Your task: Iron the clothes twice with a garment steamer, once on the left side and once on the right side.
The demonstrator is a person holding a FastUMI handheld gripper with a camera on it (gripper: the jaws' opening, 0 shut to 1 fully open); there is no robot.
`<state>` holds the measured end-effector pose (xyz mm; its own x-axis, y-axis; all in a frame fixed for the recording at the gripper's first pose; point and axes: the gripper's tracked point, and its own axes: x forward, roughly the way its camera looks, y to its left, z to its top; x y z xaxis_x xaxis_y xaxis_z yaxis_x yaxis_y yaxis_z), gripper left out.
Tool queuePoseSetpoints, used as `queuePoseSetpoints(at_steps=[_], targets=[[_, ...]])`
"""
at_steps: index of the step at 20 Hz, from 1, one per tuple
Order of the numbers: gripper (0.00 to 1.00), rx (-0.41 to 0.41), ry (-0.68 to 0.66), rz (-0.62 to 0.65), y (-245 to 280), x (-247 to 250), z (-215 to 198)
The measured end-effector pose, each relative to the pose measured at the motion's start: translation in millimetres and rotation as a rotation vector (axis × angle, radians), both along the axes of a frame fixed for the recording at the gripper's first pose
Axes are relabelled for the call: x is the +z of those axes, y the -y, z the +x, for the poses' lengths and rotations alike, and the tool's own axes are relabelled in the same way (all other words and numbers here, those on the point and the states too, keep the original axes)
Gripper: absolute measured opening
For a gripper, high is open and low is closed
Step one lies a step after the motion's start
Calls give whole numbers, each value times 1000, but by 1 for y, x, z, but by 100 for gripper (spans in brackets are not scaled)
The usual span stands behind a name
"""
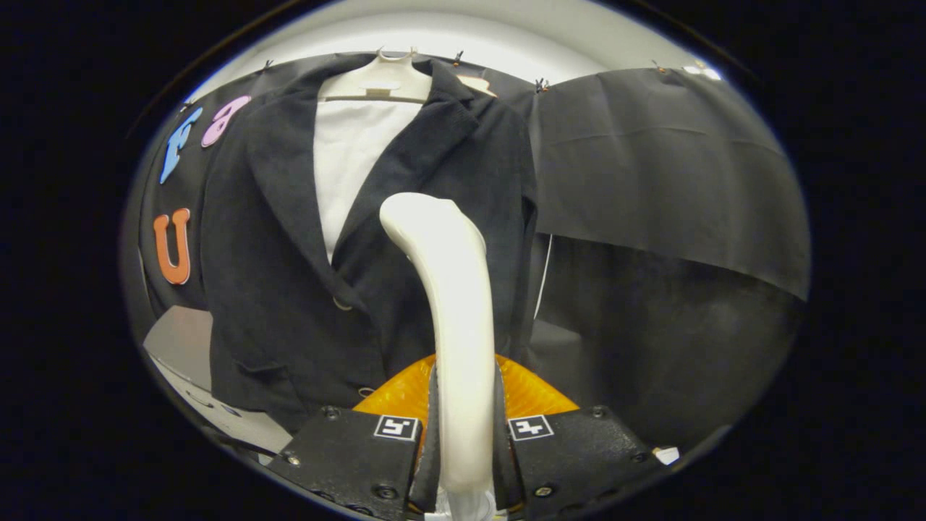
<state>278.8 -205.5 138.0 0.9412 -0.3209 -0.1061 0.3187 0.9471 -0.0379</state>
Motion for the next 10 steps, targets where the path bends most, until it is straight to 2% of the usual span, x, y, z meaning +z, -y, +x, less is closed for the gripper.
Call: queuePoseSetpoints(at_steps=[10], targets=[[32, -10, -79, -39, -9, -66, -7]])
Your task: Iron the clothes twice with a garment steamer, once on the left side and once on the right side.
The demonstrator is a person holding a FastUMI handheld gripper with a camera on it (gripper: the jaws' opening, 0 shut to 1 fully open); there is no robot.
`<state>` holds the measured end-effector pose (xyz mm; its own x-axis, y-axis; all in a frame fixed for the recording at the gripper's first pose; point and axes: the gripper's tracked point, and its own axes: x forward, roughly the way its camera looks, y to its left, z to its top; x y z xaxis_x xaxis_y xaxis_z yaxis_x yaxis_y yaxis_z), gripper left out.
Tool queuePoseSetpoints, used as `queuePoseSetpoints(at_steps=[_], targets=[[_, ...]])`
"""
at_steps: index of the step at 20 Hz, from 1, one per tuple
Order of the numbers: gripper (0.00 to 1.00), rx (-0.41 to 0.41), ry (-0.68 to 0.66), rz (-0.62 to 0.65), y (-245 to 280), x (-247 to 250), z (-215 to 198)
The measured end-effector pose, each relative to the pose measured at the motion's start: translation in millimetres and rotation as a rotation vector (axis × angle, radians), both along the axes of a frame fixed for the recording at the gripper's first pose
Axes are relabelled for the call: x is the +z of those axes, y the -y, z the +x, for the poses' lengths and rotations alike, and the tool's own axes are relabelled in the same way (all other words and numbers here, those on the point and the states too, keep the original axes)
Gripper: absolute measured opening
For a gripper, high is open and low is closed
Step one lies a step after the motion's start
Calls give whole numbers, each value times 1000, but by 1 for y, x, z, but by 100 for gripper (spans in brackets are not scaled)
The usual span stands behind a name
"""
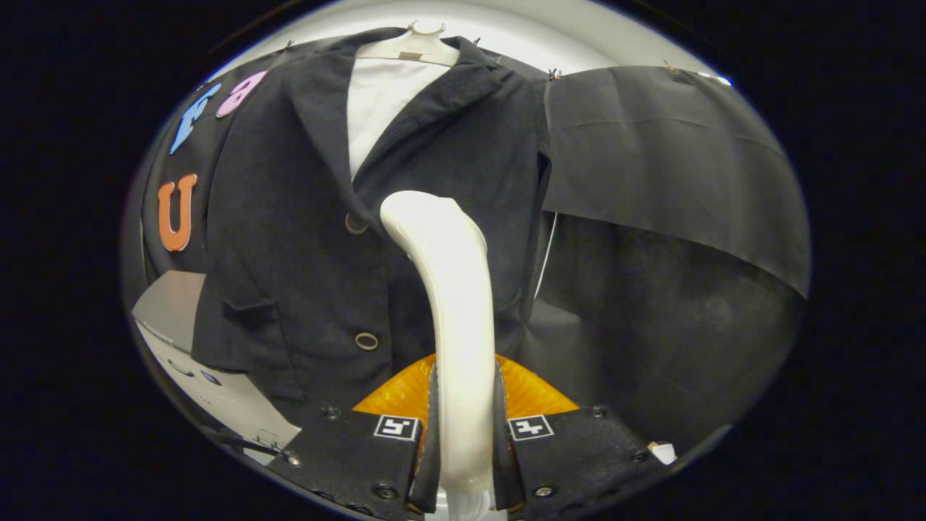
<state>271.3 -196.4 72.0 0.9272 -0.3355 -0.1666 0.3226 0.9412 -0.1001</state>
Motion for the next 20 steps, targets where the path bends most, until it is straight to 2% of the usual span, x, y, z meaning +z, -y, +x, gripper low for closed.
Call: queuePoseSetpoints(at_steps=[13, 20], targets=[[32, -17, -132, 46, -7, -99, -11], [32, -16, -145, 90, -8, -107, -16]])
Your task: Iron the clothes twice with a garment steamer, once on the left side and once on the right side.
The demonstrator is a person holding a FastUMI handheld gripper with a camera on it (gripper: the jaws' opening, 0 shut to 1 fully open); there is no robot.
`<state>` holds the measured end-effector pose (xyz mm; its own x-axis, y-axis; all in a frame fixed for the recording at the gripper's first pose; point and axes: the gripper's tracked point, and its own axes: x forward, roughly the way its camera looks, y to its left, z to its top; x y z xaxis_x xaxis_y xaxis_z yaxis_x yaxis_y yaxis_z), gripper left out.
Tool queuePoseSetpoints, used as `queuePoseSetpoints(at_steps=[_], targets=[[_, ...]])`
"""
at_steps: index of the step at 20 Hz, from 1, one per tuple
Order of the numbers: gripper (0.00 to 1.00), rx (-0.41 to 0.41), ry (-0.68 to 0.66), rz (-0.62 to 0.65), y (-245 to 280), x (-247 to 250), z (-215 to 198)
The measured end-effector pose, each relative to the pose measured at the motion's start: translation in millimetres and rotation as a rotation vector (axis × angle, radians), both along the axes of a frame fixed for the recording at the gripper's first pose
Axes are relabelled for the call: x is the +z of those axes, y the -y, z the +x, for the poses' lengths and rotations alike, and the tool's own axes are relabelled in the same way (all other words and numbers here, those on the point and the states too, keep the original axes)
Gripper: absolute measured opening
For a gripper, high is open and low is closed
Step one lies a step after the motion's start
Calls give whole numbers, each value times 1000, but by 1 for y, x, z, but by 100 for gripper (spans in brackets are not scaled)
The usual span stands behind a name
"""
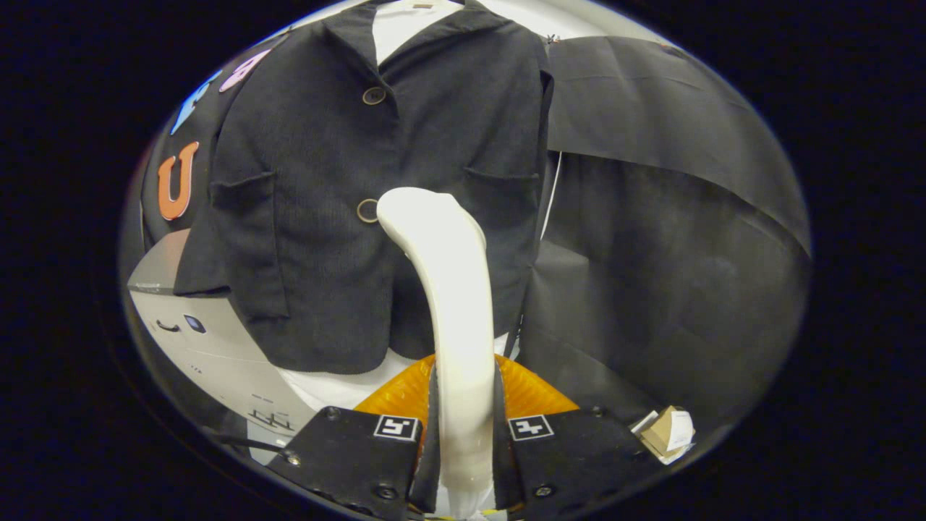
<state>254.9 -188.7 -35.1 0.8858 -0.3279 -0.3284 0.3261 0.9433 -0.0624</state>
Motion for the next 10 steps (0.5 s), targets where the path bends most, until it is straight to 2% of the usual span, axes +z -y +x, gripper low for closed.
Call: queuePoseSetpoints(at_steps=[5, 10], targets=[[32, 10, 11, 5, -4, 3, -2], [32, 12, 29, 13, -22, 20, -39]])
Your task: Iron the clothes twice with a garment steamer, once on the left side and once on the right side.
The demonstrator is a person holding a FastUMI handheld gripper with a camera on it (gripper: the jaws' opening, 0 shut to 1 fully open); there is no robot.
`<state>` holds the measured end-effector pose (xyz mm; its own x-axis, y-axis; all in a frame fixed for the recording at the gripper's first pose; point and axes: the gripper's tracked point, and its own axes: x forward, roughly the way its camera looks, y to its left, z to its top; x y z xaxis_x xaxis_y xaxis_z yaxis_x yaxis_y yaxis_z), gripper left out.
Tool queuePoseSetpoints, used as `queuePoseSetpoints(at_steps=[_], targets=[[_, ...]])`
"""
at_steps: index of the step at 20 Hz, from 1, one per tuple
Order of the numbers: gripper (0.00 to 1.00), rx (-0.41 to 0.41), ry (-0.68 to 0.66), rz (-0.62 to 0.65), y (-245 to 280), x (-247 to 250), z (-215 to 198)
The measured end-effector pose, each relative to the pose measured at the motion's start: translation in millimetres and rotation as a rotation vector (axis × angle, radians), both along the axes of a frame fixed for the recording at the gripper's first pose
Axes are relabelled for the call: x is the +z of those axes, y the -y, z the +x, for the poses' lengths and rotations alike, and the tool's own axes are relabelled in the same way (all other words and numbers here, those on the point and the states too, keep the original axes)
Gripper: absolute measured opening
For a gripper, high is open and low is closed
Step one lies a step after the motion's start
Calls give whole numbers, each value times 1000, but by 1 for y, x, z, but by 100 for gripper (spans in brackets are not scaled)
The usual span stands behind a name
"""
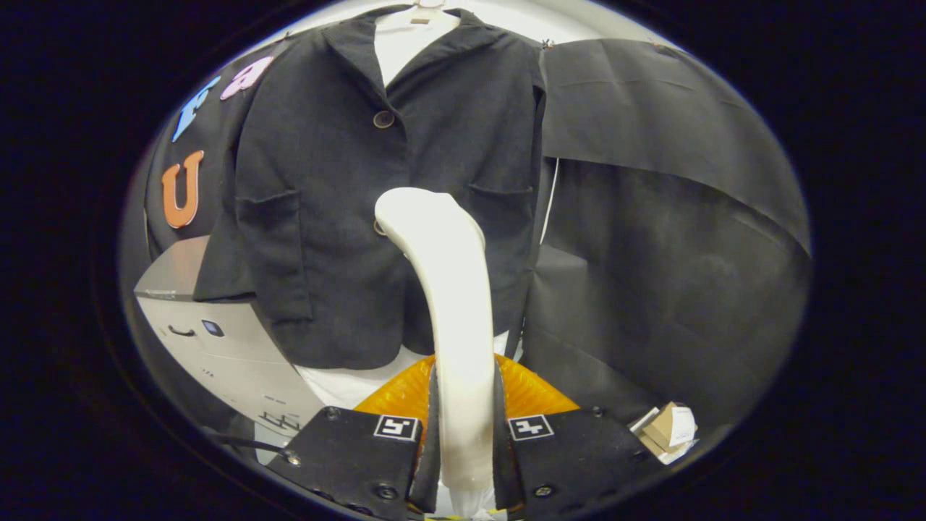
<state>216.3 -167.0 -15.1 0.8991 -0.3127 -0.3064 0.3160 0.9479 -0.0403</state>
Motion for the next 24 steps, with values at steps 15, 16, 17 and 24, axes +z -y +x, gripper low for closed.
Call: queuePoseSetpoints(at_steps=[15, 16, 17, 24], targets=[[32, 122, 121, 11, -83, 43, -119], [32, 130, 123, 11, -88, 41, -126], [32, 139, 123, 16, -96, 37, -134], [32, 240, 125, 12, -139, 16, -193]])
